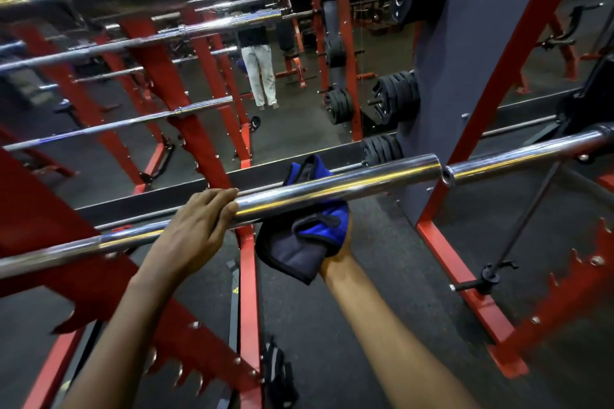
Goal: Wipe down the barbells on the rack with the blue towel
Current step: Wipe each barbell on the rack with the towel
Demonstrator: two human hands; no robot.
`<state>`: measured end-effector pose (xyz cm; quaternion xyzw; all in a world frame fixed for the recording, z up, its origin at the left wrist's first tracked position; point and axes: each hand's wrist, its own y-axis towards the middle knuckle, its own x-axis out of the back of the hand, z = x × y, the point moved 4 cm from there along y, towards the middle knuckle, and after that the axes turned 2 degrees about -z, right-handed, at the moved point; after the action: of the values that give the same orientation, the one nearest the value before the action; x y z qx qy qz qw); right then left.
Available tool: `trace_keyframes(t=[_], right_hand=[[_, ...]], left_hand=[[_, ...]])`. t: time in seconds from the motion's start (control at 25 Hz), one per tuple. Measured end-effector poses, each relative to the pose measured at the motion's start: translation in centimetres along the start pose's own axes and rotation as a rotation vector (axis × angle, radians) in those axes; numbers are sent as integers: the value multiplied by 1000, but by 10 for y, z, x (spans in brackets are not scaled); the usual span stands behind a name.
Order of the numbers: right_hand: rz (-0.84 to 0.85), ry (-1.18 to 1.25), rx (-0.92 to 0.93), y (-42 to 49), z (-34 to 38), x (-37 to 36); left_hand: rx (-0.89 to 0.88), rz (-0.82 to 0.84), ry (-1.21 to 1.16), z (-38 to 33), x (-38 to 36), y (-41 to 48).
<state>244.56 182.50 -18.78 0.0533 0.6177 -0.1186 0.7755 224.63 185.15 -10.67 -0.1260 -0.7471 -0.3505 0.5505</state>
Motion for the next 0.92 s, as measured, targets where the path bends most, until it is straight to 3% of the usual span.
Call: trace_keyframes(t=[0.12,0.2,0.32,0.44,0.56,0.68,0.76,0.84,0.92], right_hand=[[-177,-175,50,0,-17,-11],[-122,-133,-96,-9,-32,-22],[-287,-100,-99,-37,-46,-32],[-509,-386,174,-61,-45,-27],[-515,-740,689,-78,-27,-24],[-558,-1321,1007,-86,-23,-10],[-322,-1708,1196,-81,-26,-13],[-84,-1987,1219,-63,-19,-24],[-126,-2115,1280,-45,7,-39]], left_hand=[[33,-75,-84,12,6,1],[60,-116,-88,16,6,-4],[67,-175,-54,14,8,-6],[103,-193,-56,13,3,-6],[109,-202,-122,16,1,-7],[119,-182,-246,20,3,-9],[87,-172,-216,22,3,-9],[44,-147,-112,24,-1,-6],[18,-124,-69,28,-5,-4]])
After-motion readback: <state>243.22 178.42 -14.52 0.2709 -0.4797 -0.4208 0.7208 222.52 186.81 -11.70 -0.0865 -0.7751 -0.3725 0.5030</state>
